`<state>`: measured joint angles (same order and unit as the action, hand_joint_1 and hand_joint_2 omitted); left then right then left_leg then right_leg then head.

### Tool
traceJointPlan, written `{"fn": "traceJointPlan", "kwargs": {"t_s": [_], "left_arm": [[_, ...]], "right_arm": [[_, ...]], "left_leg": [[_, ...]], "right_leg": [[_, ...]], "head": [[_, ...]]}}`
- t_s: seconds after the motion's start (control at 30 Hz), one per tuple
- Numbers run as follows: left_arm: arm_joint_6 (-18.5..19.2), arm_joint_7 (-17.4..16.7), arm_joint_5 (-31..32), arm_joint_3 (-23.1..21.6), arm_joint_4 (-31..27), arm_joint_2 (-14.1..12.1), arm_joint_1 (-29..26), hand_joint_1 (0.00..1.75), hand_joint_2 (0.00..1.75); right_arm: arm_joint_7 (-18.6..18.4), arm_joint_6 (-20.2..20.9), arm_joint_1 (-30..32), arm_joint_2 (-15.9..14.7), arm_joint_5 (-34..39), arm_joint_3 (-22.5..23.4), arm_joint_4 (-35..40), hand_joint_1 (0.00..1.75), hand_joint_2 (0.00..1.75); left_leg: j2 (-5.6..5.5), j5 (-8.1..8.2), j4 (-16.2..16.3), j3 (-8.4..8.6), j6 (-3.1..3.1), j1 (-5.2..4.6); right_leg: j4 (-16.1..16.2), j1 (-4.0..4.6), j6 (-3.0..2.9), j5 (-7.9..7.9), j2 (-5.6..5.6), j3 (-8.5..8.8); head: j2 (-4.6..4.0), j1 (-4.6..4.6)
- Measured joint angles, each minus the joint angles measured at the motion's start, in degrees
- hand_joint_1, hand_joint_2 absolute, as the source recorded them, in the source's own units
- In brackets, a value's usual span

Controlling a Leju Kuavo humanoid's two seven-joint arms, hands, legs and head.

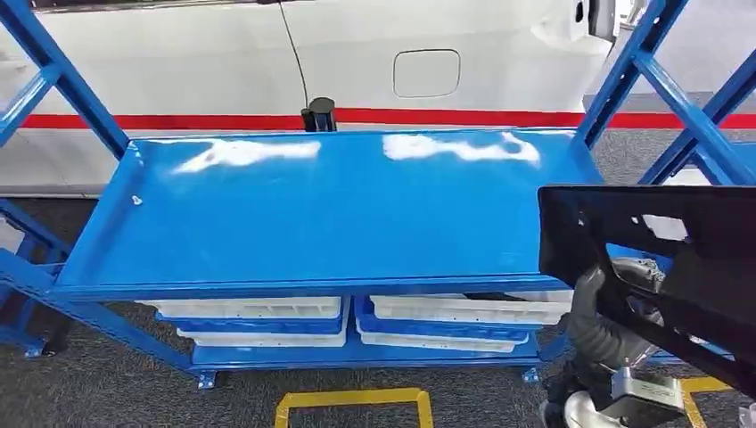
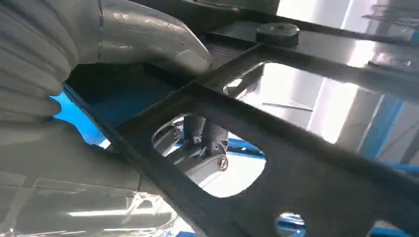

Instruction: Take the parts from the cabinet and place them on the table.

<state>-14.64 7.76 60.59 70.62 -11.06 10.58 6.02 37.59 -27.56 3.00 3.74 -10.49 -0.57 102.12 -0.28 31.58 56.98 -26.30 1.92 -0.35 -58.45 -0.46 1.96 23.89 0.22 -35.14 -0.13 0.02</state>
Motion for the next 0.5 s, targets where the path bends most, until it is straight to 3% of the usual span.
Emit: {"fn": "traceJointPlan", "kwargs": {"t_s": [0.07,0.1,0.13,0.17,0.2,0.23,0.27,0.3,0.33,0.37,0.4,0.43,0.47,0.5], "left_arm": [[-0.04,-0.02,-0.04,0.0,0.0,0.02,-0.03,0.0,1.75],[-0.17,0.0,-0.15,0.0,0.0,0.07,-0.02,0.0,1.75],[-0.2,0.0,-0.17,0.0,0.0,0.02,0.02,0.0,1.75],[-0.22,0.02,-0.24,0.0,0.0,0.0,0.0,0.0,1.75],[-0.28,0.02,-0.42,0.0,0.0,0.04,-0.06,0.0,1.75],[-0.33,0.02,-0.48,0.0,0.0,0.07,-0.07,0.0,1.75],[-0.33,0.02,-0.57,0.0,0.0,0.11,-0.08,0.0,1.75],[-0.33,0.02,-0.57,0.0,0.0,0.13,-0.09,0.0,1.75],[-0.35,0.02,-0.57,0.0,0.0,0.13,-0.11,0.0,1.75],[-0.35,0.02,-0.59,0.02,0.0,0.15,-0.12,0.0,1.75],[-0.42,0.02,-0.61,0.02,0.0,0.2,-0.11,0.0,1.75],[-0.46,0.02,-0.63,0.02,0.0,0.13,-0.09,0.0,1.75],[-0.5,0.0,-0.63,0.02,0.0,0.15,-0.05,0.0,1.75],[-0.52,0.0,-0.66,0.02,0.0,0.15,-0.05,0.0,1.75]], "right_arm": [[0.04,-0.13,0.25,0.02,0.53,0.0,0.13,1.75,1.75],[0.07,-0.22,0.32,-0.11,0.92,0.17,0.24,1.75,1.75],[0.07,-0.26,0.38,-0.22,1.31,0.39,0.33,1.75,1.75],[0.09,-0.39,0.4,-0.22,1.66,0.57,0.37,1.75,1.75],[0.11,-0.61,0.5,-0.26,2.21,0.74,0.37,1.75,1.75],[0.15,-0.88,0.67,-0.37,2.82,0.96,0.46,1.75,1.75],[0.15,-1.2,0.94,-0.39,3.36,1.22,0.57,1.75,1.75],[0.17,-1.42,1.26,-0.39,3.74,1.44,0.66,1.75,1.75],[0.17,-1.51,1.47,-0.39,3.91,1.62,0.81,1.75,1.75],[0.17,-1.6,1.6,-0.39,4.13,1.84,1.03,1.75,1.75],[0.2,-1.71,1.81,-0.39,4.2,2.1,1.42,1.75,1.75],[0.2,-1.81,1.94,-0.39,4.24,2.23,1.83,1.75,1.75],[0.2,-1.88,2.03,-0.39,4.24,2.27,2.16,1.75,1.75],[0.22,-1.97,2.21,-0.39,4.26,2.34,2.51,1.75,1.75]], "left_leg": [[0.08,-0.87,-0.38,-0.95,0.68,-0.44],[0.41,-2.09,-1.15,-1.15,1.05,0.27],[0.42,-2.59,-1.32,-1.9,1.39,0.02],[0.62,-3.15,-1.31,-2.6,1.83,0.09],[0.7,-3.78,-1.3,-3.39,1.82,0.05],[0.8,-4.35,-1.21,-4.23,1.82,0.01],[0.85,-4.93,-1.13,-4.99,1.73,-0.01],[0.93,-5.44,-1.06,-5.39,1.63,0.01],[1.01,-5.88,-0.92,-6.11,1.49,0.06],[1.02,-6.24,-0.66,-6.78,1.28,0.15],[1.02,-6.47,-0.27,-7.31,1.0,0.2],[1.02,-6.61,0.11,-7.74,0.76,0.07],[1.0,-6.77,0.66,-8.16,0.53,-0.23],[1.03,-7.3,0.76,-8.4,0.14,-0.37]], "right_leg": [[0.45,-0.25,1.01,-0.98,-0.05,-0.18],[-0.18,-0.11,1.18,-0.5,-0.16,-0.78],[-1.37,-0.14,0.76,1.59,-0.14,-1.81],[-4.3,-0.12,0.12,4.63,-0.12,-2.81],[-8.59,-0.18,-0.21,7.82,-0.12,-3.81],[-12.9,-0.22,-0.14,9.93,-0.13,-4.68],[-16.15,-0.26,0.35,10.45,-0.13,-4.96],[-16.99,-0.32,1.04,9.67,-0.15,-4.31],[-15.6,-0.43,1.88,8.15,-0.15,-2.57],[-11.85,-0.56,2.66,6.28,-0.17,0.3],[-6.33,-0.75,3.05,5.21,-0.21,4.1],[-0.92,-0.9,2.79,6.13,-0.21,7.59],[2.04,-0.4,2.13,7.01,-0.11,9.63],[2.33,-0.33,1.81,7.36,-0.06,9.46]], "head": [[0.0,-0.24],[0.0,-0.26],[0.0,-0.28],[0.0,0.11],[0.0,0.15],[0.0,0.11],[0.0,0.18],[0.0,0.13],[0.0,0.18],[0.0,0.15],[0.0,0.18],[0.0,0.28],[0.0,0.18],[0.0,0.11]]}}
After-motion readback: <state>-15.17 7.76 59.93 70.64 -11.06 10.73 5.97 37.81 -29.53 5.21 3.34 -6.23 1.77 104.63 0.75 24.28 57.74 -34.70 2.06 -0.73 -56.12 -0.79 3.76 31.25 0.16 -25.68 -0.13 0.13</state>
